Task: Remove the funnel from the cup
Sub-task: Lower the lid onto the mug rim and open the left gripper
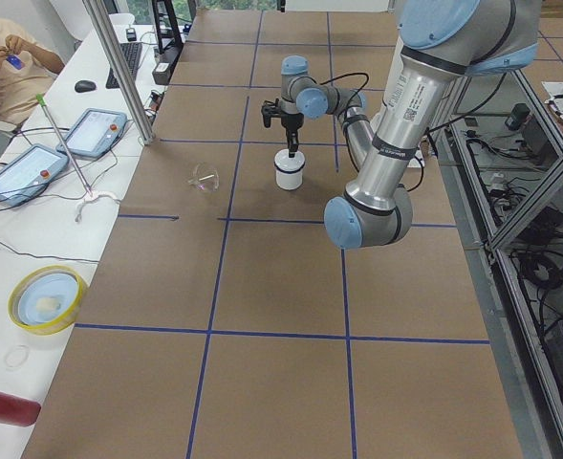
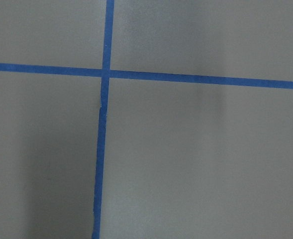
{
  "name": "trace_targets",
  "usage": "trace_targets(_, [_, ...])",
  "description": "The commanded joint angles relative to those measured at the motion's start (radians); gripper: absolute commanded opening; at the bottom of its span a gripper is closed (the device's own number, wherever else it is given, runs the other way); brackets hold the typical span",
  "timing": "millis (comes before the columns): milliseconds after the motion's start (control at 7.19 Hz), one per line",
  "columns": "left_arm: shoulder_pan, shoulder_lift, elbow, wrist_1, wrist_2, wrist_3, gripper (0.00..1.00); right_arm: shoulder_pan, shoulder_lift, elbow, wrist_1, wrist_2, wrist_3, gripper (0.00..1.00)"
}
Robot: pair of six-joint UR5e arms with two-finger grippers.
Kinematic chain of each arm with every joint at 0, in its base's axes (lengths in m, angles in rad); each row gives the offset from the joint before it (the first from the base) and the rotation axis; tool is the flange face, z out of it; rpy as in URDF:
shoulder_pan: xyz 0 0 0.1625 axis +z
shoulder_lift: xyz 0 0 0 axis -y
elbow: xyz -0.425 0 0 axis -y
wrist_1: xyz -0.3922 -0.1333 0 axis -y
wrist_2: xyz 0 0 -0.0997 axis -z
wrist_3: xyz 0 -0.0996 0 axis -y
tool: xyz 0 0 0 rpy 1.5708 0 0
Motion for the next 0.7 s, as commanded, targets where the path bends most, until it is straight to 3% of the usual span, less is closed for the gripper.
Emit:
trace_targets(0, [-0.001, 0.005, 0.004, -0.012, 0.0, 0.0, 0.0, 0.0, 0.0, 0.0, 0.0, 0.0, 0.0, 1.0])
trace_targets(278, [-0.001, 0.005, 0.002, -0.012, -0.002, 0.0, 0.31, 0.0, 0.0, 0.0, 0.0, 0.0, 0.0, 1.0])
trace_targets(556, [-0.001, 0.005, 0.004, -0.012, 0.0, 0.0, 0.47, 0.0, 0.0, 0.0, 0.0, 0.0, 0.0, 1.0])
